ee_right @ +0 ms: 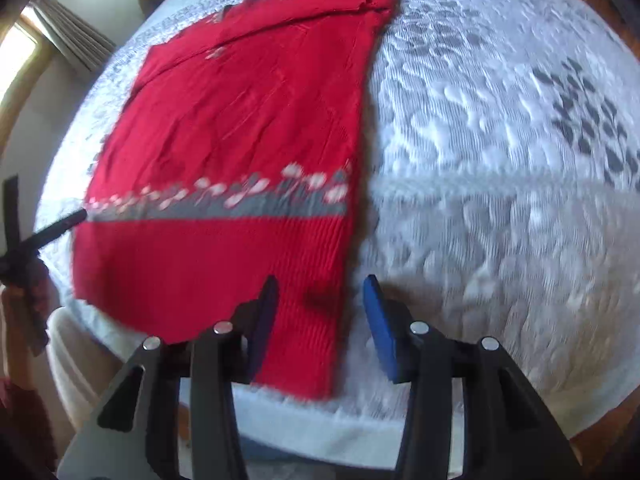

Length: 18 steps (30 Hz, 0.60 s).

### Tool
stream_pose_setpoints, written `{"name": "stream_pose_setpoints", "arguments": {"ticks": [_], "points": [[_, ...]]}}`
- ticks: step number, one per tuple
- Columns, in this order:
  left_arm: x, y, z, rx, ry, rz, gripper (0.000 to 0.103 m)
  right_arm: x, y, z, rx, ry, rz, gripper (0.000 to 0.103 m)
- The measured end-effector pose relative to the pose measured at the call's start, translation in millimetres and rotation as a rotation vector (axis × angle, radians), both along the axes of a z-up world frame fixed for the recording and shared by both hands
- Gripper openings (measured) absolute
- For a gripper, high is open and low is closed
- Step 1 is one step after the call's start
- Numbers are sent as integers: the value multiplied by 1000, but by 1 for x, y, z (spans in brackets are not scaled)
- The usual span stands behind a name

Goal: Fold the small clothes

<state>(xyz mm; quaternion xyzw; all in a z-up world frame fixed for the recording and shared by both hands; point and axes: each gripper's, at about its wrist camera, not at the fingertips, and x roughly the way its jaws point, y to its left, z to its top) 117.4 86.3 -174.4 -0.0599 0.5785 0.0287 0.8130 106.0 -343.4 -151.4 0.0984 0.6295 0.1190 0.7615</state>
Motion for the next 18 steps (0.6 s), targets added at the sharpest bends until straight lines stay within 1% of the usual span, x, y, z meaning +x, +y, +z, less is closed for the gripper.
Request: {"name": "stream_pose_setpoints", "arguments": {"ticks": [1,3,4,6,11,12,13,14,16,17,18], "points": [[-7,5,1,-45,9,4,99,-3,-1,-2,22,16,-14,44],[-17,11,0,-78,20,14,99,-10,-2,-6,51,30,-23,45],[-21,13,1,-91,23,11,99,-15,-1,-7,49,33,-24,45],[-27,16,0,-98,33,6,99,-20,-1,-10,26,37,-20,43],[-41,13,-5,-101,56,-19,99,-20,9,-12,20,47,4,45],[-41,11,-7,-101,60,-20,99,-23,6,-12,22,47,5,45],[-38,7,-8,-103,64,-18,97,-21,7,-13,29,50,4,45],[-39,6,-9,-102,69,-17,94,-21,7,-13,33,52,4,42],[-43,2,-10,-59,82,-23,82,-22,6,-14,35,56,5,35],[-45,-1,-10,-34,83,-30,81,-24,4,-14,38,58,6,32],[-46,-2,-10,-23,85,-34,78,-25,3,-14,46,60,4,31]]}}
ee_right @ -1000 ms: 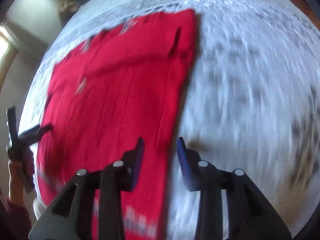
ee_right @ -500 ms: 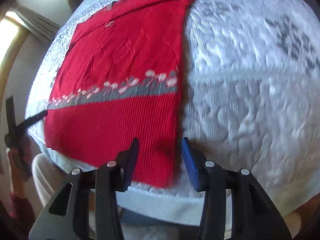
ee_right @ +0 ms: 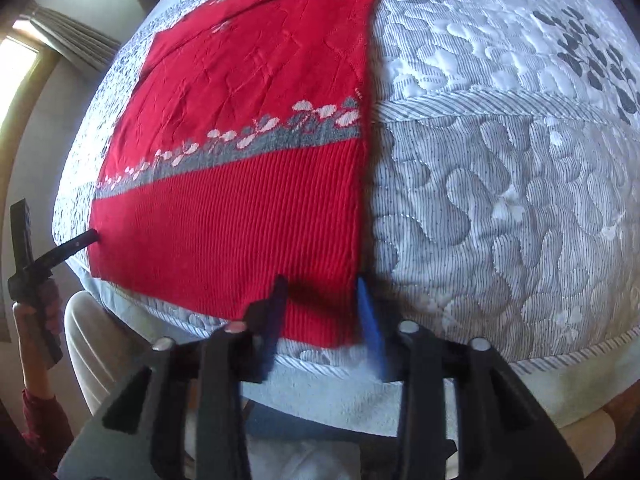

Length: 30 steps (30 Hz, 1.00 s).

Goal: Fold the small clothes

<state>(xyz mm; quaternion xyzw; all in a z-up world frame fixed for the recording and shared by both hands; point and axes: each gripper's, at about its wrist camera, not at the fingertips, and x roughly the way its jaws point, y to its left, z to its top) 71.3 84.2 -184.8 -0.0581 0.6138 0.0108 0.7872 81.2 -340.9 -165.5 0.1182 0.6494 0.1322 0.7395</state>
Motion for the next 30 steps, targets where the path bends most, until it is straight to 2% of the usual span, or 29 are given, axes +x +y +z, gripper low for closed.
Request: {"name": "stream_pose_setpoints", "arguments": {"ticks": [3,4,5,7,8,10,11,13,19,26,30], "points": [[-7,-2,0,-2,11,5,73,-6,-4,-1,25,9,1,24],[-10,-1,0,-8,19,7,69,-9,-6,-1,31,10,3,19],[-14,0,-1,-17,24,13,66,-10,-5,-1,36,9,5,8],[-24,3,-1,-53,21,25,47,-12,-4,0,68,-1,1,8],[-26,4,0,-68,20,38,41,-12,-4,1,82,-5,-3,8],[-30,12,3,-144,19,81,11,-14,-4,5,118,-15,-15,7],[-32,17,5,-211,18,100,6,-13,-5,10,147,-23,-19,7],[-39,28,10,-324,7,139,6,-13,-8,19,195,-45,-22,7],[-28,32,40,-376,-72,129,6,-2,-18,50,263,-98,-40,7],[24,28,68,-332,-148,130,6,33,-30,75,250,-126,-65,7],[59,23,75,-290,-173,130,6,71,-36,83,237,-118,-77,7]]}}
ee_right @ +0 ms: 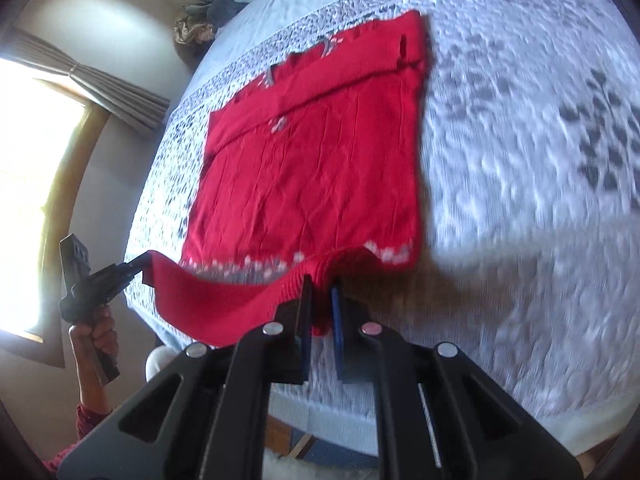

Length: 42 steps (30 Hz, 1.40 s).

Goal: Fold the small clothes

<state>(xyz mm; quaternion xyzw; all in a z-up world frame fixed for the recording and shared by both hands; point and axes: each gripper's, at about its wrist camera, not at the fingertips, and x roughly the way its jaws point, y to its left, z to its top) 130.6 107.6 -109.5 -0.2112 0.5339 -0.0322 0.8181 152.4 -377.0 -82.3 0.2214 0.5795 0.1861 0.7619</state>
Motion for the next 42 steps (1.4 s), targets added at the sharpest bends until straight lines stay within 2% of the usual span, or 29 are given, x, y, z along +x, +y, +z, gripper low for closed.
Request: {"name": "stream_pose_setpoints", "arguments": {"ticks": [6,9,13,15,17,18,19,22,27,34,42], "points": [[53,6,-7,44,1,33,6,62,1,-13,-8,57,-35,7],[84,6,-20,66,22,44,6,92,0,-29,17,113,-60,7],[117,2,-41,104,54,46,6,124,0,-51,-30,174,-76,7],[129,0,-49,124,71,39,7,135,-2,-64,-39,211,-93,12],[138,2,-54,166,99,46,20,141,-5,-67,-81,212,-100,29],[141,6,-53,188,99,59,47,143,-7,-66,-104,198,-96,38],[142,10,-51,188,84,64,63,145,-8,-64,-117,183,-88,43],[143,23,-42,182,48,44,61,148,-15,-58,-114,140,-57,42],[142,26,-36,125,9,-61,62,156,-14,-48,-28,96,23,40],[150,3,-47,180,-12,-204,62,169,2,-66,-77,126,99,40],[164,-20,-60,224,-9,-298,62,183,12,-85,-123,148,138,39]]}}
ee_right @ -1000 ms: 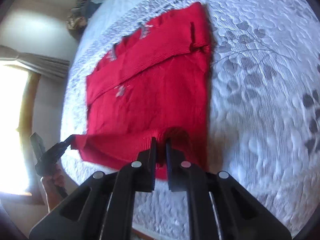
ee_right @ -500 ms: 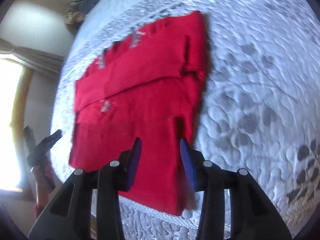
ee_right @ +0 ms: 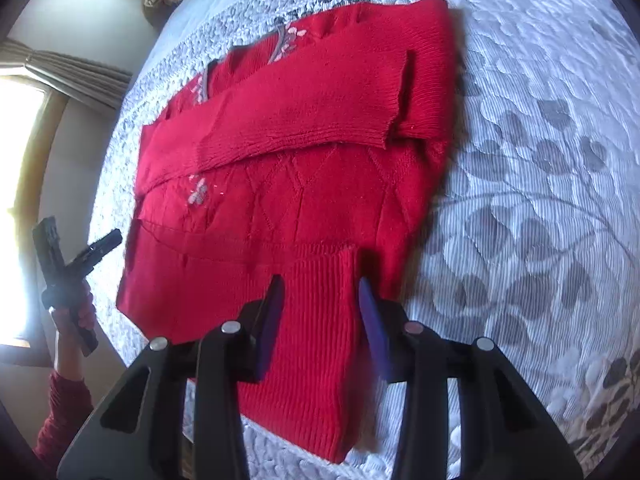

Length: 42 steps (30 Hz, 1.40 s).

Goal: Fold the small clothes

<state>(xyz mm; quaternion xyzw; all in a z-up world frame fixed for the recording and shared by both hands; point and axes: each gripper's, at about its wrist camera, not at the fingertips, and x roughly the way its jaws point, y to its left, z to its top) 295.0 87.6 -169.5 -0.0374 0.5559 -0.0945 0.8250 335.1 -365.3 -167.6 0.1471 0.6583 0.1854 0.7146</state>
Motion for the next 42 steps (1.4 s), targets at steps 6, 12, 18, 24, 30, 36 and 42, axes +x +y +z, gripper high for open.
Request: {"name": "stream_pose_setpoints", "arguments": {"ticks": [6,12,18,24,30,36,42], "points": [[4,-10,-9,52,-2,-55,62,4,11,-12,-46,-1,49,40],[3,-17,-20,120,5,-99,19,-2,19,-9,-46,-54,83,5],[-4,-9,-4,70,-44,-84,5,-12,12,18,36,-118,79,4],[-8,-4,25,22,-116,-71,4,-15,1,46,89,-178,53,4],[7,7,58,-12,-200,-8,4,-3,-5,77,90,-244,42,4],[61,12,81,-32,-239,56,4,44,-9,99,55,-275,13,4],[131,7,89,4,-268,99,4,118,-11,103,-14,-269,-32,3]]}}
